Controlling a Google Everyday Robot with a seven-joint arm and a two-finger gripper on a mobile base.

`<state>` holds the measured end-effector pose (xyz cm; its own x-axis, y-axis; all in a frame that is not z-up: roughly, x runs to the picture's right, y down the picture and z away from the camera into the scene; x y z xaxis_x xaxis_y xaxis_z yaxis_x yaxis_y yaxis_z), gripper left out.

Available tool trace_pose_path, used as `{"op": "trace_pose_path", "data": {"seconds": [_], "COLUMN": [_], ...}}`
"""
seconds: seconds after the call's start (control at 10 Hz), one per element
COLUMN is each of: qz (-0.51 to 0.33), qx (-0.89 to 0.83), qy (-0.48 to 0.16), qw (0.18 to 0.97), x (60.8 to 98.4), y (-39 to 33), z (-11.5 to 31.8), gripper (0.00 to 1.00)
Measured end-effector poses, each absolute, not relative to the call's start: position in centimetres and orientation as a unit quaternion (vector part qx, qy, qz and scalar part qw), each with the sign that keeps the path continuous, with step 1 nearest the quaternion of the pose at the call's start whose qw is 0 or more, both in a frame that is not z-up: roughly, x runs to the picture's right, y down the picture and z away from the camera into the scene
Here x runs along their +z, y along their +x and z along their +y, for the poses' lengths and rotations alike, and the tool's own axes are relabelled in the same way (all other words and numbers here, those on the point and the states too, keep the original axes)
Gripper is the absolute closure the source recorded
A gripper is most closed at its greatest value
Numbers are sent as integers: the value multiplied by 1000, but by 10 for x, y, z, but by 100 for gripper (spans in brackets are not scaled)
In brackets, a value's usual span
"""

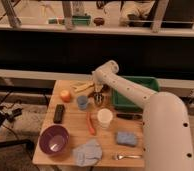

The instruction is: Place grapes in red bowl

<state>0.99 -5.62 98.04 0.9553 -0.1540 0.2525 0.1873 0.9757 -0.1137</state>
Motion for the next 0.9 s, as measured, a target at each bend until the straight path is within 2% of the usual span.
{"op": "trace_pose_path", "data": {"seconds": [0.9], "qz": [-114], "qx": [-110], "qy": [-123], "qw": [980], "x": [1013], "y": [24], "z": [-41], "gripper": [22]}}
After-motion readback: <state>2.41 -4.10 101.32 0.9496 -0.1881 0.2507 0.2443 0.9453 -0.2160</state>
